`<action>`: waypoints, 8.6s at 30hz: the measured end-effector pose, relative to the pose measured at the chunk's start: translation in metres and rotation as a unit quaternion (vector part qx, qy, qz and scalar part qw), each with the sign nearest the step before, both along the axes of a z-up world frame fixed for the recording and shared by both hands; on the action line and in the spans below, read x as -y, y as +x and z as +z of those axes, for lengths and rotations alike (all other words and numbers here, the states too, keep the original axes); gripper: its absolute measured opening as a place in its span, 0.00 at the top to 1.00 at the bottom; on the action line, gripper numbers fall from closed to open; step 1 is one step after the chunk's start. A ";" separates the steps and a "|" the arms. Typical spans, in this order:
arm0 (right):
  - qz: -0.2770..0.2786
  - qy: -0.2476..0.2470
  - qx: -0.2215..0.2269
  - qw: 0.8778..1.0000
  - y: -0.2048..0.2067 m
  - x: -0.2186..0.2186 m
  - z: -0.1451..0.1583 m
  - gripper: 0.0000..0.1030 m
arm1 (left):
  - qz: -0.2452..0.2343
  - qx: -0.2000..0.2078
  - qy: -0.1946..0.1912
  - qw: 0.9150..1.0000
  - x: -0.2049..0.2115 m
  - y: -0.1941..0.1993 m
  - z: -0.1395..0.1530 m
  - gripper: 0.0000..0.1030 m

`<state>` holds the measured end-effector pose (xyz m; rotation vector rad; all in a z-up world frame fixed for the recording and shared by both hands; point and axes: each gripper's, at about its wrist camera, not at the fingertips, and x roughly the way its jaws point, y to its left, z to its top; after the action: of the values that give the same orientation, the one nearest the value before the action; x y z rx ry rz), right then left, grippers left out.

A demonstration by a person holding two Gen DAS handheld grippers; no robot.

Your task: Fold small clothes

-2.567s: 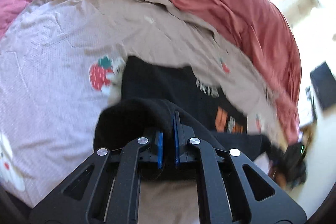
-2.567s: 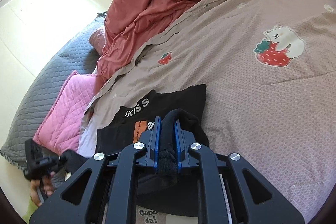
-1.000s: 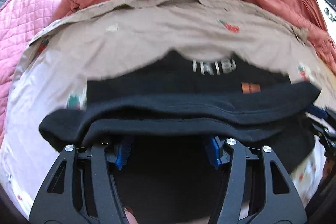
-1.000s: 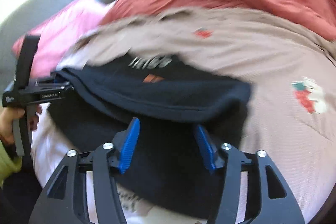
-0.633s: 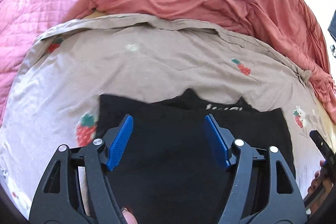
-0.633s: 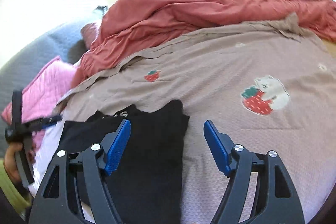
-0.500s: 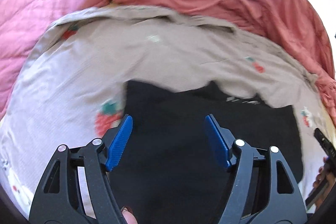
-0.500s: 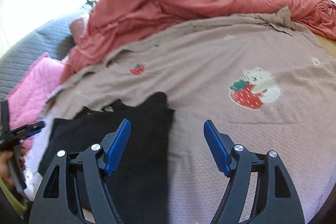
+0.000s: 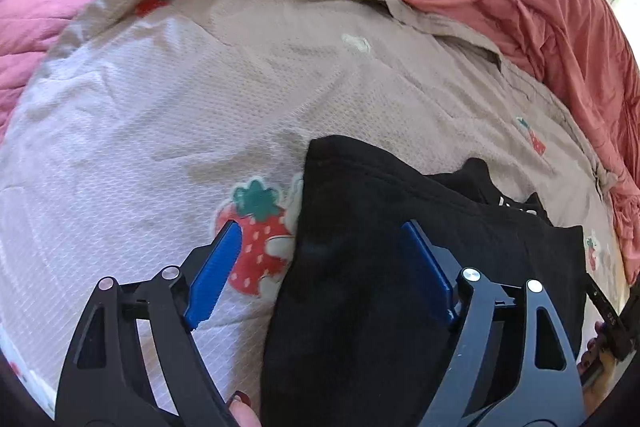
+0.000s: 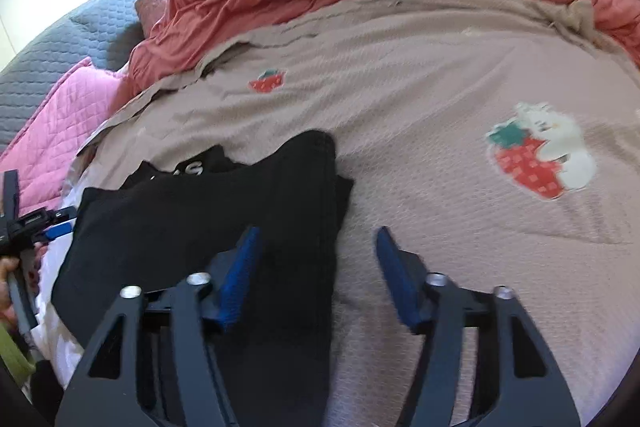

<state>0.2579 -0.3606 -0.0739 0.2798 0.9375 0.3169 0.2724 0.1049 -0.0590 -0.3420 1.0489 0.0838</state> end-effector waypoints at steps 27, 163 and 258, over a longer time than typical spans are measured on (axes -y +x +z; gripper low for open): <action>-0.022 -0.065 -0.012 0.998 -0.002 0.003 0.003 0.83 | -0.017 -0.004 0.148 0.989 0.037 0.015 -0.010 0.87; 0.240 -0.349 0.216 0.880 -0.140 -0.371 0.007 0.85 | 0.069 0.067 -0.091 0.991 -0.086 -0.102 -0.002 0.10; -0.091 0.024 -0.087 0.992 -0.094 0.015 0.005 0.69 | -0.189 0.012 0.065 0.980 0.248 -0.076 0.012 0.49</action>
<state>0.1640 -0.3760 -0.0688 0.4401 1.0684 0.1496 0.1968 -0.1431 -0.0474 -0.0204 1.0636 -0.1922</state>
